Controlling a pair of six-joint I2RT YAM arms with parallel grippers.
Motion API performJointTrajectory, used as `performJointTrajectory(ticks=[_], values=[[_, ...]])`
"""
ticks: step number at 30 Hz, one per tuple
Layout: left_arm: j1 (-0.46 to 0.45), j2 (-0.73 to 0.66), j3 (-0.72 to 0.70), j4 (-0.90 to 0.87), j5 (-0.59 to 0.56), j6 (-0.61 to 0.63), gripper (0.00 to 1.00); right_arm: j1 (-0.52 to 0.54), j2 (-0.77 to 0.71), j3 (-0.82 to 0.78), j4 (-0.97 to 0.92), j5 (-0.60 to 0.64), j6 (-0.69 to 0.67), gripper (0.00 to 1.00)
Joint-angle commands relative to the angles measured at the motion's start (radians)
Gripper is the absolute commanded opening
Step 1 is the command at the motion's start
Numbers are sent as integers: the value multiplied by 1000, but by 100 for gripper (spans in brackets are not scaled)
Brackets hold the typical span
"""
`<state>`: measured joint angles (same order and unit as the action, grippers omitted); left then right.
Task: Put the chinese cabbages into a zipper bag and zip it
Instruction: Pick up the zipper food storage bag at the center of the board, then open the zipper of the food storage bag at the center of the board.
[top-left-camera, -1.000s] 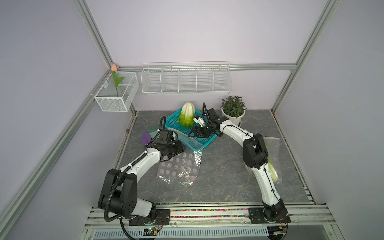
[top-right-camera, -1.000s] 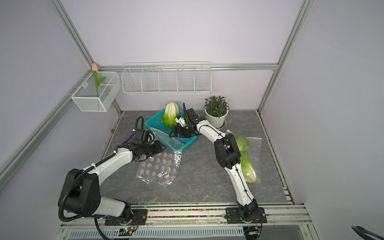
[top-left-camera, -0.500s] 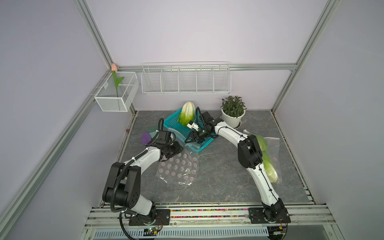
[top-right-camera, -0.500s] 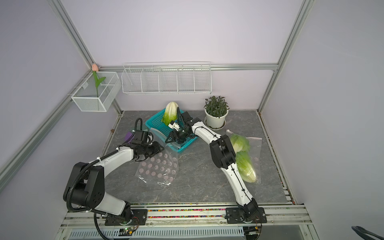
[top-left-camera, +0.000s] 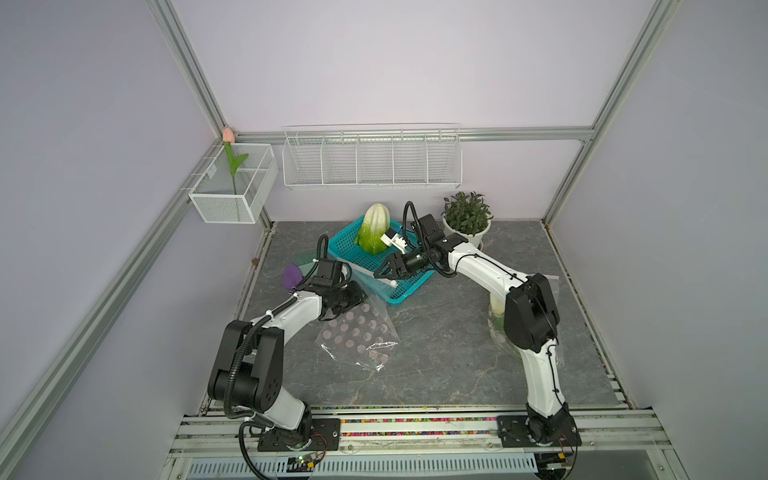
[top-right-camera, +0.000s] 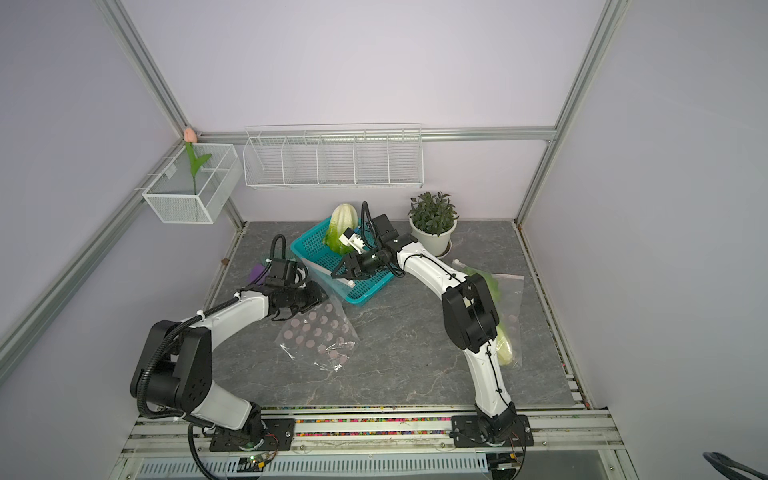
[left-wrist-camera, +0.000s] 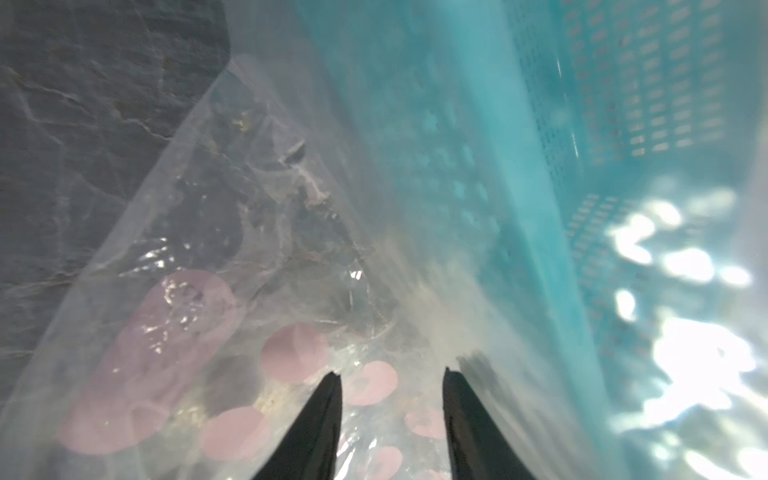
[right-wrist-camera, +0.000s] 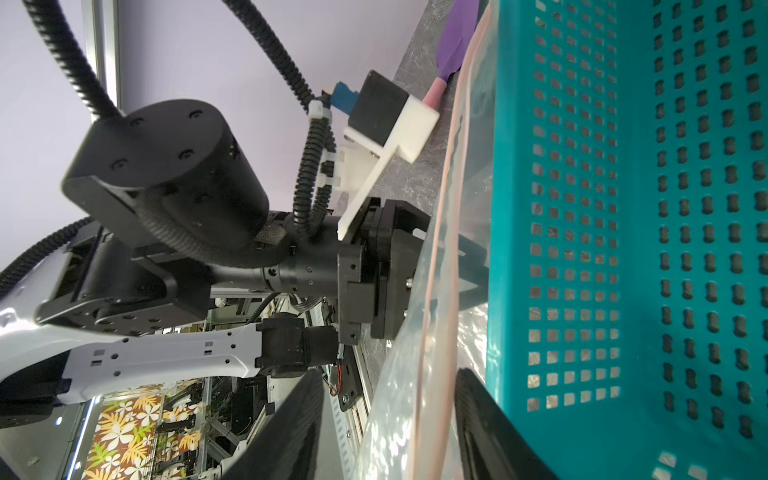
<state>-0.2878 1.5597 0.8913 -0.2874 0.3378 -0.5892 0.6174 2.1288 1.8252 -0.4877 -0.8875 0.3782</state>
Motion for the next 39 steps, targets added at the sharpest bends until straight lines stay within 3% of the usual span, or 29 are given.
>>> performJointTrajectory(ticks=[1,7,11,15,18,21,24,28,32,36,39], values=[[4,14,32,21,8,7,43,17,-42,-88,119,-13,78,49],[4,6,30,22,16,6,43,39,-116,-193,190,64,133,36],[4,-15,31,16,25,0,43,52,-166,-244,212,158,145,20],[4,-83,49,-50,26,8,43,64,-237,-241,109,331,3,7],[29,-159,65,-146,32,21,45,99,-307,-251,53,481,-142,7],[90,-255,75,-195,124,-19,52,157,-407,-341,114,669,-285,7],[102,-349,102,-202,183,-90,64,255,-524,-521,317,927,-483,7],[102,-432,84,-125,240,-260,75,357,-630,-749,674,1102,-668,7],[102,-473,30,12,282,-379,73,398,-634,-787,740,1129,-680,7],[102,-481,26,-6,267,-365,57,412,-624,-790,748,1116,-651,7],[102,-491,33,-58,236,-342,51,412,-619,-792,743,1112,-639,7]])
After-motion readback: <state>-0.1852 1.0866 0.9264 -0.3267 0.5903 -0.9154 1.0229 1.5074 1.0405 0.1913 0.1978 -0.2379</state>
